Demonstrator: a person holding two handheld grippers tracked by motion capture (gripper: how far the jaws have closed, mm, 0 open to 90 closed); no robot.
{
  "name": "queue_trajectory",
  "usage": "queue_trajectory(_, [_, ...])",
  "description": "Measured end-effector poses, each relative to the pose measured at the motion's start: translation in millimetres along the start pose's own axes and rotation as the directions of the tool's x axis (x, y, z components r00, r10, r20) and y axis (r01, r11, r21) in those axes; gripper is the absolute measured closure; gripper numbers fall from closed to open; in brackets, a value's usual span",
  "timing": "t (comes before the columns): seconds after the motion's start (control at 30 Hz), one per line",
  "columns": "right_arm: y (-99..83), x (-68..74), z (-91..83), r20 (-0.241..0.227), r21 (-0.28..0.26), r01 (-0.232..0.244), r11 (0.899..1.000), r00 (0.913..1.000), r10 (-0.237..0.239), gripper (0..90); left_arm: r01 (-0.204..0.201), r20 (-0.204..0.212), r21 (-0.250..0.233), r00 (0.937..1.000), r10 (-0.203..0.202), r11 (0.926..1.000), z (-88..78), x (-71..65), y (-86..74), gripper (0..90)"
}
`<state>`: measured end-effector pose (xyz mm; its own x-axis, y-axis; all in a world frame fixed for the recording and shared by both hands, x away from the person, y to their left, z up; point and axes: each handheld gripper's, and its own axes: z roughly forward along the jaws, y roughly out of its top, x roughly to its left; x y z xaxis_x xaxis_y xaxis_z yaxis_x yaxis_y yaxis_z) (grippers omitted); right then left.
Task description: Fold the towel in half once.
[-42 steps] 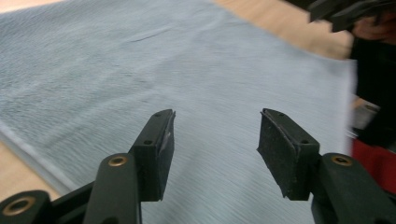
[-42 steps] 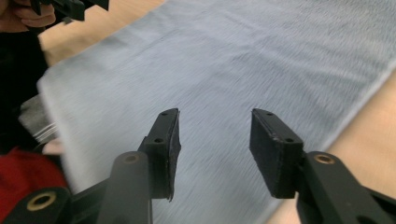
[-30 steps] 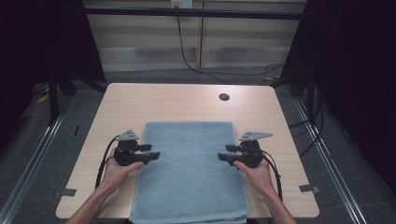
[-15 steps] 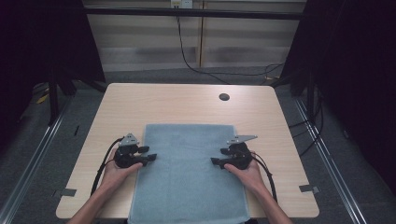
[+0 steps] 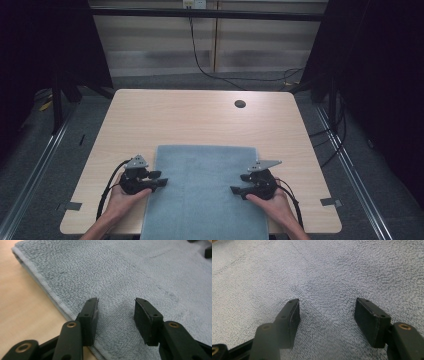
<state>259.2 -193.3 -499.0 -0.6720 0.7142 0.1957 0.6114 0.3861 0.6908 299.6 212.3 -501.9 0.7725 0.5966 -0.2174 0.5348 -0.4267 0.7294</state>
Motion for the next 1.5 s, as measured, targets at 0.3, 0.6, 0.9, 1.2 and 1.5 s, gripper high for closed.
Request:
queue_trajectory(0.3, [-12.9, 17.3, -8.2, -0.049, 0.001, 0.029, 1.000, 0.9984, -0.029, 36.9, -0.015, 0.037, 0.032, 0.9992, 0.014, 0.9994, -21.2, -19.2, -19.9, 55.0])
queue_trajectory(0.6, [-8.6, 14.1, -27.5, -0.087, -0.061, -0.018, 0.998, 0.9962, 0.012, 42.7, -0.013, 0.076, -0.041, 0.9970, 0.016, 0.9991, -28.6, -17.5, -5.4, 51.9])
queue_trajectory(0.9, [33.5, -55.5, -13.2, 0.073, -0.081, -0.019, 0.997, 0.9971, 0.025, 43.1, -0.013, 0.013, -0.076, 0.9998, 0.014, 0.9970, -2.0, 13.9, 29.1, 59.4])
queue_trajectory(1.2, [31.8, -77.7, 5.4, 0.093, -0.041, -0.040, 0.998, 0.9947, 0.044, 43.0, 0.067, -0.043, -0.123, 0.9964, -0.073, 0.9901, -13.0, 38.0, 29.9, 55.5])
queue_trajectory(1.5, [30.0, -78.5, 14.3, 0.086, -0.024, -0.018, 1.000, 0.9961, 0.020, 48.5, 0.078, -0.056, -0.131, 0.9948, -0.086, 0.9883, -3.2, 68.0, 49.1, 56.5])
